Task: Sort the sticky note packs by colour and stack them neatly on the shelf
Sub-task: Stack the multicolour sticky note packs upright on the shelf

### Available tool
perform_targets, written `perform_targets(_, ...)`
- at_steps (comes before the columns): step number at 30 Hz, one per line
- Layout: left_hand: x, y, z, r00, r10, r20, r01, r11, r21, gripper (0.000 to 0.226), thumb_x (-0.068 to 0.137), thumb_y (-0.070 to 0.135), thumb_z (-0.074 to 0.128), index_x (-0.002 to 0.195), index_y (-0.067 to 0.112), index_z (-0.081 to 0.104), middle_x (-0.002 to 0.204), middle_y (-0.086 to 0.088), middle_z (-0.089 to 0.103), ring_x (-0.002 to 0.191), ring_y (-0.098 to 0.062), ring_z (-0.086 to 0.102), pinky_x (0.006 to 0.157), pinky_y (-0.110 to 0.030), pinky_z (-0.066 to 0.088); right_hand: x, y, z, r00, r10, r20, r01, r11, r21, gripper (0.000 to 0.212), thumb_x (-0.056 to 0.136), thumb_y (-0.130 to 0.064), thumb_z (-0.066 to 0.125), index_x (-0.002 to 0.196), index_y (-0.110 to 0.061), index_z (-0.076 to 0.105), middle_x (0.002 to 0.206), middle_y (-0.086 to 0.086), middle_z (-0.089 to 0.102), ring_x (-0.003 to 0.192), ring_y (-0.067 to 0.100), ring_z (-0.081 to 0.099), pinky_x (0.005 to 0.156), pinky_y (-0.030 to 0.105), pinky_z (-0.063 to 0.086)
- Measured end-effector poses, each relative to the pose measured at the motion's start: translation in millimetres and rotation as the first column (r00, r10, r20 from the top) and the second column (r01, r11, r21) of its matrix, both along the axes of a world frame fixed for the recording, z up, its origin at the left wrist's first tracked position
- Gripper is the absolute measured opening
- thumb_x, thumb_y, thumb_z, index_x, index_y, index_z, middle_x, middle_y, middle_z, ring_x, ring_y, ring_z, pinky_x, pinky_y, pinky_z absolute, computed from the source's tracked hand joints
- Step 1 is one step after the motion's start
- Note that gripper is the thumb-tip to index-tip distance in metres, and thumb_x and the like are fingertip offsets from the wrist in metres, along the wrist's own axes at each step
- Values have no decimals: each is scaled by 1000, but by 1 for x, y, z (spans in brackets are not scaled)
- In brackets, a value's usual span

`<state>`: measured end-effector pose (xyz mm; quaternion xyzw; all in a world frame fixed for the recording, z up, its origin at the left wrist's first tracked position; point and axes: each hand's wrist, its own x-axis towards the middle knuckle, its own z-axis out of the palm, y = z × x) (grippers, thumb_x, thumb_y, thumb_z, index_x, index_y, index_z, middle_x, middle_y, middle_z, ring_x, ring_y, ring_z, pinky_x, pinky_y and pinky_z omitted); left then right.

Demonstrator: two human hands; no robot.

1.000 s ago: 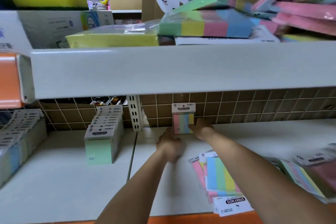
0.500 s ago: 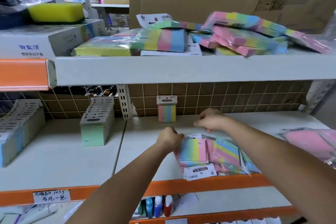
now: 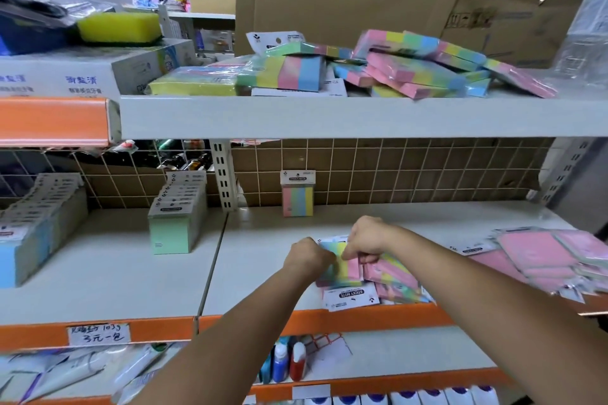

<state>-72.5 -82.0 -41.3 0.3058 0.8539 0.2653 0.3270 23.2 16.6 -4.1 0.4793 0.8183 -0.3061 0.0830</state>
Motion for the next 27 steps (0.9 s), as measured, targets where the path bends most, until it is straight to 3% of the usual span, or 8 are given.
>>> perform_targets(3,3,-2,3,999,26,-38,-26,1000,2,34,85,25,61,114,9,56,117,-11,60,105,-27,61,82,-31,50,-4,-6,1,1000,-20,12,20,1000,5,33,73,-11,74,56,-10,46,31,2,42,26,15,40,47,19,41)
perform_targets(10,-7,0,18,997,66,-29,-61,986,158,33,82,28,64,113,16,58,112,-7,64,104,-25,61,87,-33,51,-13,-3,19,999,39,-27,-39,999,-9,32,79,-29,72,99,-6,65,71,7,59,51,18,49,46,22,37)
perform_targets(14,-16,-4,28,999,37,-32,-27,963,270,40,79,25,60,119,19,60,112,-5,64,104,-25,59,81,-28,48,-15,-1,22,987,8,-161,-29,991,-128,12,83,-16,65,90,-11,57,68,6,52,48,13,45,41,16,34)
perform_targets(17,-24,-9,33,999,41,0,-39,949,313,58,63,36,53,119,25,61,113,-3,66,111,-26,56,91,-33,49,-22,-2,19,956,-55,-288,-28,961,-276,21,82,-12,64,102,-15,59,83,13,62,65,22,64,56,30,53)
perform_targets(19,-31,-12,28,996,92,11,-90,934,344,60,61,38,51,118,24,61,112,-2,66,111,-26,56,93,-38,49,-29,-2,15,927,-111,-359,-9,948,-317,30,83,-12,64,112,-20,59,101,14,67,92,29,69,82,42,58)
perform_targets(21,-36,-17,26,980,195,27,-190,905,380,51,69,40,58,115,16,58,109,-4,64,102,-24,58,88,-37,50,-35,-3,12,892,-159,-424,23,951,-308,31,85,-10,64,113,-21,59,106,9,67,98,29,67,88,43,54)
perform_targets(25,-45,-23,18,938,333,95,-343,853,394,23,90,33,57,94,11,56,88,-4,60,69,-13,51,55,-27,37,-44,-8,8,756,-368,-541,116,889,-443,36,84,3,62,111,-17,47,111,11,62,103,32,65,89,46,55)
perform_targets(27,-46,-22,13,935,321,151,-355,849,391,29,93,36,54,79,11,59,79,-4,62,67,-15,55,58,-27,42,-47,-11,8,671,-474,-570,119,828,-548,48,85,9,60,121,-18,43,118,16,57,107,34,63,85,44,56)
